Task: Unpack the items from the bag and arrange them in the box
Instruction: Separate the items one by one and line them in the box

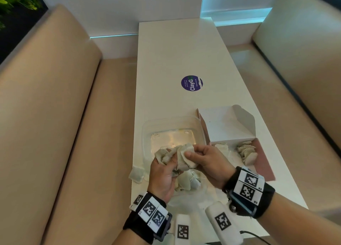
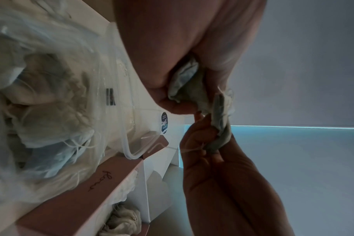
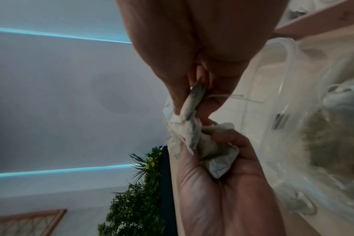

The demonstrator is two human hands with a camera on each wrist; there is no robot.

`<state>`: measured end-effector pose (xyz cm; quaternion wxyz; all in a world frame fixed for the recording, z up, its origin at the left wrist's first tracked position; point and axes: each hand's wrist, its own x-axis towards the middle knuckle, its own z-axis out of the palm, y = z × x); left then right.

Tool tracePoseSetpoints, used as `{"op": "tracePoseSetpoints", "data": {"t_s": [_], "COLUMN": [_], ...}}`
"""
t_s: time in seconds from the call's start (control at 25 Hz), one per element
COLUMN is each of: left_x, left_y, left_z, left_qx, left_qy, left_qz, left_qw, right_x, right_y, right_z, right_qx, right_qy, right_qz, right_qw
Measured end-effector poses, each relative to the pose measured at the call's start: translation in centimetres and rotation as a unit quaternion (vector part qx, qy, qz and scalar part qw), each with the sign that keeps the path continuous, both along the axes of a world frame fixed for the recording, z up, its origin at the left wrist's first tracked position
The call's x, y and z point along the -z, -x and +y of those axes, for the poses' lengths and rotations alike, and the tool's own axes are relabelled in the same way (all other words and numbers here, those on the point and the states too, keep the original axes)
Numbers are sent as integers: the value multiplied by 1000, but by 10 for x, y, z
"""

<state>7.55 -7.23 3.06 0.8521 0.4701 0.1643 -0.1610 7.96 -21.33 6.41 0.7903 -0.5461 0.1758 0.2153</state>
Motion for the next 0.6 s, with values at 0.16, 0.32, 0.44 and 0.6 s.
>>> {"op": "tracePoseSetpoints", "data": {"t_s": [0.16, 0.32, 0.44, 0.6], "left_x": [-2, -2, 1, 2], "left_y": [2, 3, 1, -1], "left_z": [1, 7, 15, 24], "left_qx": [11, 4, -13, -9], "left_qy": [33, 68, 77, 125], "left_qz": [3, 64, 109, 134], "left_qw": [999, 996, 991, 983], "right_x": [3, 2, -4, -14], "right_y": [2, -2, -9, -13], "right_z": [-2, -8, -27, -54], "right_qx": [-6, 18, 70, 68], "right_qy": [-29, -3, -27, 32], "right_qz": [20, 11, -7, -84], "right_qw": [999, 1000, 997, 994]}}
